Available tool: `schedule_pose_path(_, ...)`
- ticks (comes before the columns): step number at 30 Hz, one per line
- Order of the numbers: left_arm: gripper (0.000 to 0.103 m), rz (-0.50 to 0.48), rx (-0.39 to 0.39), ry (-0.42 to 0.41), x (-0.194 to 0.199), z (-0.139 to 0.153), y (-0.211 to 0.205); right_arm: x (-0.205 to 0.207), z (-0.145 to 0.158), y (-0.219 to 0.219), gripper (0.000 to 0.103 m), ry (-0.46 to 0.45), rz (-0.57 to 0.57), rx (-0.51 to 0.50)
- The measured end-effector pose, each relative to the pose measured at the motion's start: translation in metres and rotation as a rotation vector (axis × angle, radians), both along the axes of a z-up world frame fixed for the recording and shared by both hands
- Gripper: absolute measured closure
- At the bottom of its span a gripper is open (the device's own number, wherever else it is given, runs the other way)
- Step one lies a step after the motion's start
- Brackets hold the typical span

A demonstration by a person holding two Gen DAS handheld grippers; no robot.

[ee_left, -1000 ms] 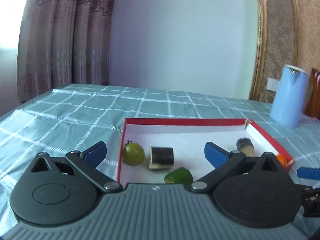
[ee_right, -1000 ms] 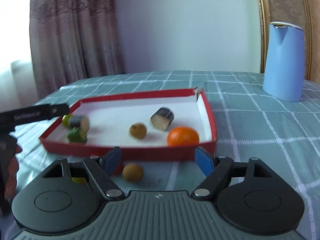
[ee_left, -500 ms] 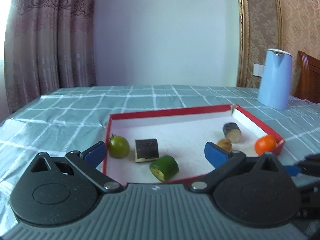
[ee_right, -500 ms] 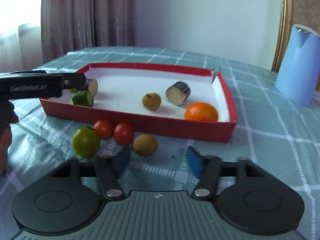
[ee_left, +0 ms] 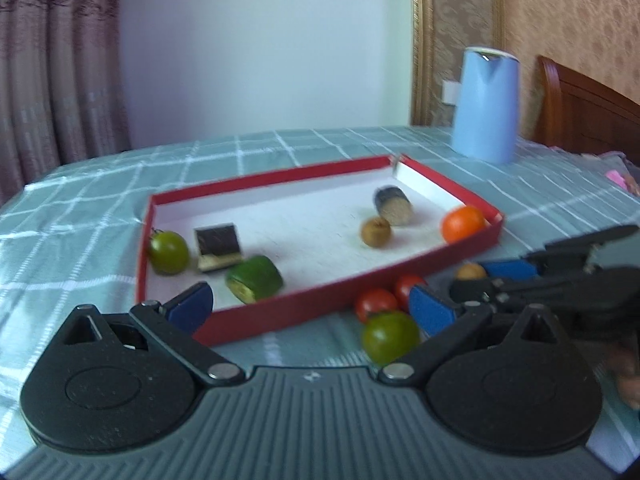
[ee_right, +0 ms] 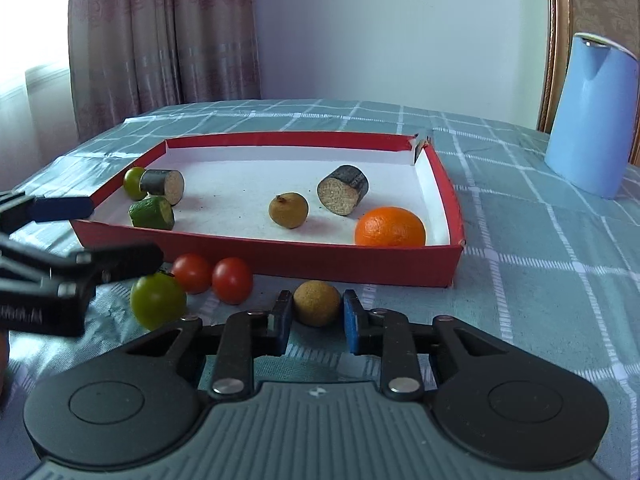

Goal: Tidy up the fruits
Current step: 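Grasp a second brown potato with the right gripper while the left moves to the green tomato, then grasp the large green tomato with the left gripper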

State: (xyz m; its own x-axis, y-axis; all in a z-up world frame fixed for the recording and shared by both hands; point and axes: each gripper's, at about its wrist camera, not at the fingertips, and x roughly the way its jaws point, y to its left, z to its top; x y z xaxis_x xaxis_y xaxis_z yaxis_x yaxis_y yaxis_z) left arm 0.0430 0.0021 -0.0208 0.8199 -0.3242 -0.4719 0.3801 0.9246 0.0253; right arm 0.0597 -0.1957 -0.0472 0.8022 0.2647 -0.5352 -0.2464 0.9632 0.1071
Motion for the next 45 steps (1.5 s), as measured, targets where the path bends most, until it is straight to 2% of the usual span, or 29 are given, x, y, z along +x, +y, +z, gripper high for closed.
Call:
schedule_pose_path(7,0.0,-0.005,0.112,-0.01,-0.006,-0.006,-0.02,0.0,-0.001,0.003,0.077,-0.004,-0.001,-0.018)
schedule_pose_path(10,0.0,-0.033,0.132,0.002,-0.009,-0.009,-0.027,0.0,-0.001,0.003,0.077,-0.004,-0.001,-0.02)
schedule_pose_path(12,0.0,-0.001,0.138,-0.015,-0.01,-0.009,-0.028,0.0,-0.001,0.004,0.077,-0.004,-0.001,-0.02)
schedule_pose_path(15,0.017,-0.022,0.104,-0.016,-0.012,-0.008,-0.025,0.0,-0.001,0.004,0.077,-0.005,-0.001,-0.024)
schedule_pose_path(20,0.021,-0.075,0.1,0.023,-0.009,-0.01,-0.028,0.0,-0.001,0.004,0.077,-0.006,-0.001,-0.025)
schedule_pose_path(27,0.056,-0.114,0.061,0.017,-0.016,-0.01,-0.029,0.0,-0.001,0.002,0.077,-0.006,0.0,-0.014)
schedule_pose_path(29,0.061,-0.113,0.062,0.01,-0.019,-0.01,-0.031,0.0,-0.001,0.002,0.077,-0.006,0.0,-0.016)
schedule_pose_path(32,0.074,-0.117,0.064,0.0,-0.025,-0.01,-0.035,0.0,-0.002,0.002,0.077,-0.007,0.0,-0.02)
schedule_pose_path(38,0.076,-0.09,0.135,-0.059,-0.04,-0.012,-0.049,0.0,-0.001,0.002,0.077,-0.007,0.0,-0.02)
schedule_pose_path(45,0.076,-0.087,0.104,-0.09,-0.051,-0.01,-0.043,0.0,-0.002,0.003,0.077,-0.007,0.0,-0.02)
